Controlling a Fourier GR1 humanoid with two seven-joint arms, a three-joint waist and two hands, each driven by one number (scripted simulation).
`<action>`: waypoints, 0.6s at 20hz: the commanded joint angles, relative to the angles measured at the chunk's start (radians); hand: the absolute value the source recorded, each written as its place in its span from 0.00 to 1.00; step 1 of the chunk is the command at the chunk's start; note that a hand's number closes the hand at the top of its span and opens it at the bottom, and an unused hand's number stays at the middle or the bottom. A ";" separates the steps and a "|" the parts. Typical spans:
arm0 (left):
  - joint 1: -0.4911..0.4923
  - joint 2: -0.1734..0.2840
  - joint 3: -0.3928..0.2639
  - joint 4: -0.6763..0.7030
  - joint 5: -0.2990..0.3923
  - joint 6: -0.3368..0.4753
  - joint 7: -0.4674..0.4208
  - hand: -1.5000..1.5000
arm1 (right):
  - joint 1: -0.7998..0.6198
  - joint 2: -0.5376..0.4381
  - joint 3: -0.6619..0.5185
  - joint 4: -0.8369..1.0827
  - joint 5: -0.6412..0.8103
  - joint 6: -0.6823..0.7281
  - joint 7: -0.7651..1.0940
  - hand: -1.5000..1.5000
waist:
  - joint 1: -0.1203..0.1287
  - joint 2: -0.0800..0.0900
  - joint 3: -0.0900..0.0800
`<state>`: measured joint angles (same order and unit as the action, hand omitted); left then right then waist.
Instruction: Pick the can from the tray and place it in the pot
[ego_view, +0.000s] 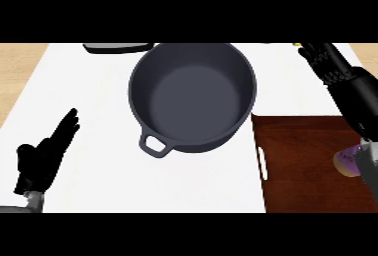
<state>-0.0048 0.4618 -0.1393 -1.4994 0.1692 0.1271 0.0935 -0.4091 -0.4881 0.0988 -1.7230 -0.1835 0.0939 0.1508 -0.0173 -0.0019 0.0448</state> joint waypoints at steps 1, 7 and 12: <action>0.021 0.031 0.019 -0.019 -0.030 0.017 0.009 0.50 | 0.138 -0.014 -0.082 0.026 -0.035 -0.018 -0.011 1.00 | 0.000 -0.001 -0.043; 0.042 0.058 0.107 0.005 -0.036 0.093 -0.006 0.50 | 0.364 -0.345 -0.205 0.214 0.253 -0.063 0.018 1.00 | -0.069 0.008 -0.058; 0.079 0.023 0.111 0.000 -0.030 0.117 -0.005 0.50 | 0.628 -0.173 -0.387 0.266 0.288 -0.325 -0.406 0.00 | -0.063 -0.008 -0.040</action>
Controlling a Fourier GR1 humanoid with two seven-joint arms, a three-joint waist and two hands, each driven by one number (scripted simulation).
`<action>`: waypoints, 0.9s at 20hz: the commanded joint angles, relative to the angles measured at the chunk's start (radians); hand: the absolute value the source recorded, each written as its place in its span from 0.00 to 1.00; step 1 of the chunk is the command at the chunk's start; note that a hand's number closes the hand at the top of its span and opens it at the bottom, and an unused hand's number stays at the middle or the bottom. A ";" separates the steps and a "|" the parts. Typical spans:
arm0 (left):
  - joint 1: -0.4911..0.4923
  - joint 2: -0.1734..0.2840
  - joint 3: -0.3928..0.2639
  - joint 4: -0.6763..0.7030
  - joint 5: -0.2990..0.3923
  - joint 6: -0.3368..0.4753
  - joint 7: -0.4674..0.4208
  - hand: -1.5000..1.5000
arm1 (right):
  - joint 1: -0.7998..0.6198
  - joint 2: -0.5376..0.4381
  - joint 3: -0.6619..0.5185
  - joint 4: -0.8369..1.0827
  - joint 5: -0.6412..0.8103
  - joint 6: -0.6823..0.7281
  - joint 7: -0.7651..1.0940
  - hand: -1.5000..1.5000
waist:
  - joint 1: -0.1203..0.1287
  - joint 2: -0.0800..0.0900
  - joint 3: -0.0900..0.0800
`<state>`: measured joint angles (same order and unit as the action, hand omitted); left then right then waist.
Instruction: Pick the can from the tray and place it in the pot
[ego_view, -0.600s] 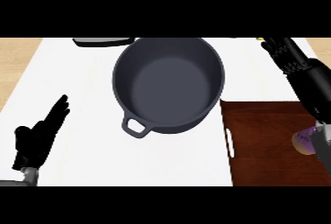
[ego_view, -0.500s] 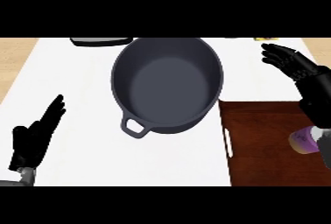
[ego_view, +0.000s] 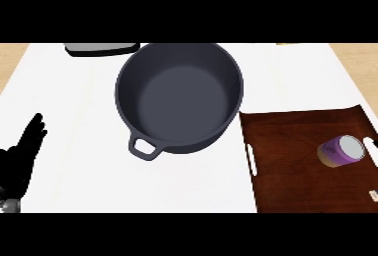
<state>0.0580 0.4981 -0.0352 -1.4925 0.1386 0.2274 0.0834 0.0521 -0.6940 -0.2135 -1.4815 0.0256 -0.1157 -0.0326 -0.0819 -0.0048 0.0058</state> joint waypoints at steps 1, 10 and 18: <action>-0.006 -0.008 -0.013 -0.020 -0.019 0.011 0.020 0.50 | 0.180 0.059 -0.114 0.078 0.047 -0.118 -0.310 0.00 | 0.027 0.000 -0.001; -0.011 -0.029 -0.003 -0.029 -0.040 -0.043 0.020 0.50 | 0.281 -0.083 -0.172 -0.012 0.018 0.139 -0.166 0.00 | 0.080 0.004 -0.007; -0.013 -0.053 -0.030 -0.062 -0.073 -0.030 0.036 0.50 | 0.137 -0.273 -0.027 -0.073 0.042 0.369 0.207 0.00 | 0.111 0.009 -0.008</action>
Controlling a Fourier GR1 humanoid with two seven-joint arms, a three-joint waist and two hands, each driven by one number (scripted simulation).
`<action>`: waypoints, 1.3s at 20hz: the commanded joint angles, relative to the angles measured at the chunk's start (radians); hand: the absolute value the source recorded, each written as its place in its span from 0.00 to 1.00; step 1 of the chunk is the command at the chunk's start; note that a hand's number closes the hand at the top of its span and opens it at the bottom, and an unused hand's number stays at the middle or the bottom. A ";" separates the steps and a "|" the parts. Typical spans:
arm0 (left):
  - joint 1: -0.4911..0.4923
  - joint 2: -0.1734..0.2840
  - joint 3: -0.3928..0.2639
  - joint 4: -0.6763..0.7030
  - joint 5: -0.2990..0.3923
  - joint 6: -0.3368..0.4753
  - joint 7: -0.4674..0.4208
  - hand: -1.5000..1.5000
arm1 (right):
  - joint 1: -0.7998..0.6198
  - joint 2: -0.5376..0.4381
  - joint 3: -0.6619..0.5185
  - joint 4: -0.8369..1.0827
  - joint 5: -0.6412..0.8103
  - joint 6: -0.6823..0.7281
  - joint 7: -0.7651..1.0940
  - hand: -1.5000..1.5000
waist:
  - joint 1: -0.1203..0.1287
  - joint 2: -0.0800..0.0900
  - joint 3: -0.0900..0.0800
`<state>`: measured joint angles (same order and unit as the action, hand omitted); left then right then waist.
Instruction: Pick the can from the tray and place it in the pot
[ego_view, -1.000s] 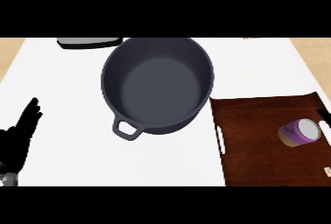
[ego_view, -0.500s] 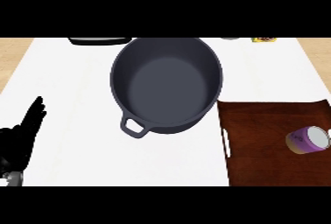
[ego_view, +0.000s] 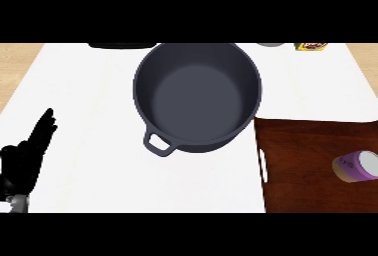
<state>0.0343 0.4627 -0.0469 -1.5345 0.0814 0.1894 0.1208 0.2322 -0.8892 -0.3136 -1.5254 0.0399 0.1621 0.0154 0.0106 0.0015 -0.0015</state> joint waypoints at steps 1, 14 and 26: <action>-0.006 -0.016 -0.014 0.011 -0.022 0.005 -0.012 0.50 | -0.013 -0.109 0.085 -0.032 0.038 0.140 0.154 0.00 | 0.005 0.003 -0.001; -0.040 -0.026 0.052 0.044 -0.032 -0.042 -0.001 0.50 | -0.358 0.017 0.317 0.041 0.046 0.405 0.518 0.00 | -0.004 -0.001 0.001; -0.066 -0.108 0.068 0.024 -0.108 -0.039 0.048 0.50 | -0.470 0.113 0.317 0.201 0.244 0.498 0.512 0.00 | -0.008 -0.001 0.001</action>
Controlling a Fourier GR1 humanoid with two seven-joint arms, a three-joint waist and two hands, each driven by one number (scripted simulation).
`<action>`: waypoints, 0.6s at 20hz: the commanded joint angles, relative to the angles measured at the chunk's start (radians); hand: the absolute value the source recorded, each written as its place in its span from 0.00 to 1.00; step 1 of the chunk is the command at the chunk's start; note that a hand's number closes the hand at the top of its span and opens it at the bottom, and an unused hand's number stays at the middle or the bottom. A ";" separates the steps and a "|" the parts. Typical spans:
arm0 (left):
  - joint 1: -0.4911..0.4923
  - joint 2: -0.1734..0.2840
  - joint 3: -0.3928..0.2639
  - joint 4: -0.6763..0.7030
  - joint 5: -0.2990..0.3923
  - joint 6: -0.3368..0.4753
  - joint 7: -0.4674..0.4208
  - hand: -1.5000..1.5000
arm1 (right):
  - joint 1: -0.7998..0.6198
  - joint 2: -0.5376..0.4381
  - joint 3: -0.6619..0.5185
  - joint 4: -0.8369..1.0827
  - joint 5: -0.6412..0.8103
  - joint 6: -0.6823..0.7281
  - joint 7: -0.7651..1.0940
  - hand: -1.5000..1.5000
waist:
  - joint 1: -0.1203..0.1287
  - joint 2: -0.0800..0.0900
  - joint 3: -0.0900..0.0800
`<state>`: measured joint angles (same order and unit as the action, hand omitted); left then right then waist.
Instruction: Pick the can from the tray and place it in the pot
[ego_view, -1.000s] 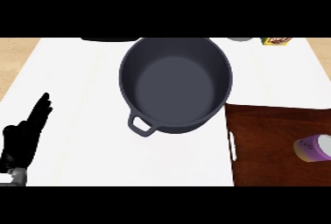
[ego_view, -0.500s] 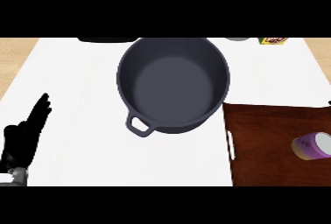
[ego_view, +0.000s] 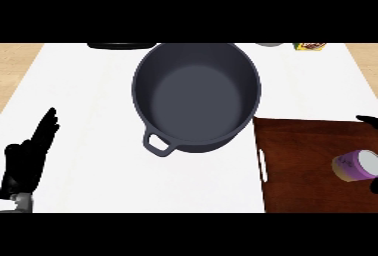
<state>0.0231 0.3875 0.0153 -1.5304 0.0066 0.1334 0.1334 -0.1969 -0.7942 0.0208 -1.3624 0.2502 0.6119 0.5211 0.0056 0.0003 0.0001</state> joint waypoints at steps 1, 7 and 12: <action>0.073 0.004 0.037 -0.034 0.014 -0.053 -0.050 0.50 | -0.032 0.042 0.018 0.069 0.089 0.011 -0.033 0.00 | 0.003 0.000 0.000; 0.013 -0.053 0.055 0.020 -0.046 -0.041 -0.042 0.50 | -0.032 0.092 -0.041 0.102 0.145 0.045 -0.042 0.00 | -0.003 0.000 0.000; 0.025 -0.054 0.057 -0.054 -0.063 -0.069 0.025 0.50 | -0.054 0.154 -0.001 0.194 0.259 -0.014 -0.086 0.00 | 0.000 0.000 0.000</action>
<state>0.0416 0.3440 0.0649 -1.5504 -0.0423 0.0827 0.1312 -0.2312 -0.6680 0.0182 -1.2475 0.4369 0.6172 0.4827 0.0044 0.0001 0.0001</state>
